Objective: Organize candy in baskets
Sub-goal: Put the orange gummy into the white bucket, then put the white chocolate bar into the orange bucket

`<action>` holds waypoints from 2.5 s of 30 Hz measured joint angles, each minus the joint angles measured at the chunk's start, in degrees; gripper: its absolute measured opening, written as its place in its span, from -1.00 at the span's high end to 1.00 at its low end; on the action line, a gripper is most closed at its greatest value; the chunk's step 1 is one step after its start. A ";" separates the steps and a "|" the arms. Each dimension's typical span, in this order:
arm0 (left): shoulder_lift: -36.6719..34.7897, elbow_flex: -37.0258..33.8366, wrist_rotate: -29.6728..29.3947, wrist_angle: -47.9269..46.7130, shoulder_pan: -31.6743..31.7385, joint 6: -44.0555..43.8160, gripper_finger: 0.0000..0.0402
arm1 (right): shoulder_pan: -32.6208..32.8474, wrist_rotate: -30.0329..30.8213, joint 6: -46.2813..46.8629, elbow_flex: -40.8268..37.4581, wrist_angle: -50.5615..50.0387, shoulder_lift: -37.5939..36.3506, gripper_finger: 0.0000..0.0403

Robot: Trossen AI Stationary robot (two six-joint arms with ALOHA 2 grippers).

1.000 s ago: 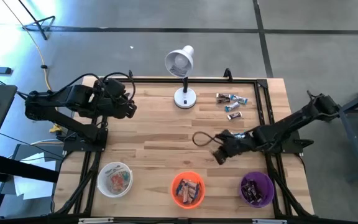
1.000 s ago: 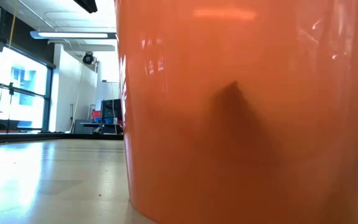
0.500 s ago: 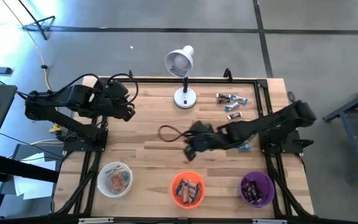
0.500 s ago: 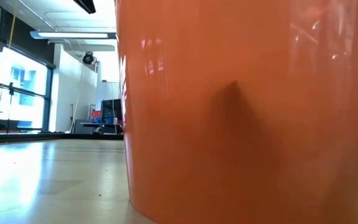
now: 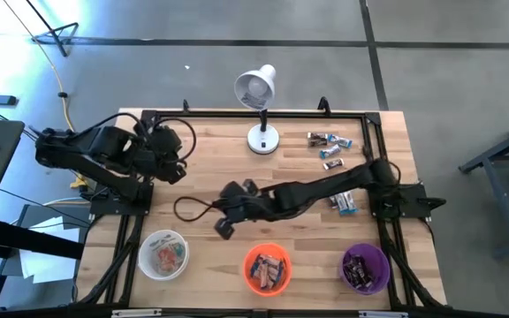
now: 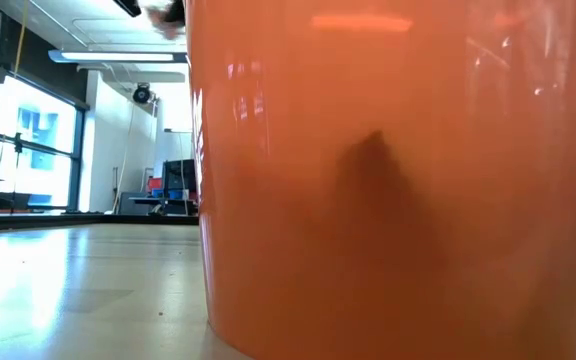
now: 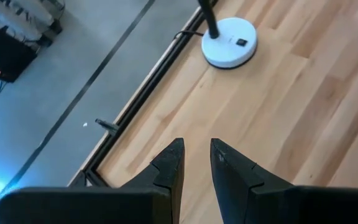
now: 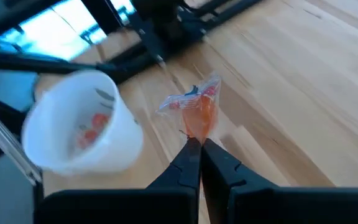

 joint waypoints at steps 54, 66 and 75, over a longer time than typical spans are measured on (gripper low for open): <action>-0.13 0.00 -3.61 0.22 -3.25 1.85 0.68 | 0.55 -24.72 14.96 14.83 41.39 25.92 0.78; -0.12 0.00 -2.95 0.09 -3.27 1.85 0.68 | -0.05 -27.58 16.97 14.83 39.98 25.89 0.26; -0.13 0.00 -2.25 0.02 -3.30 1.42 0.68 | -0.89 -30.98 16.38 14.83 32.93 24.11 0.55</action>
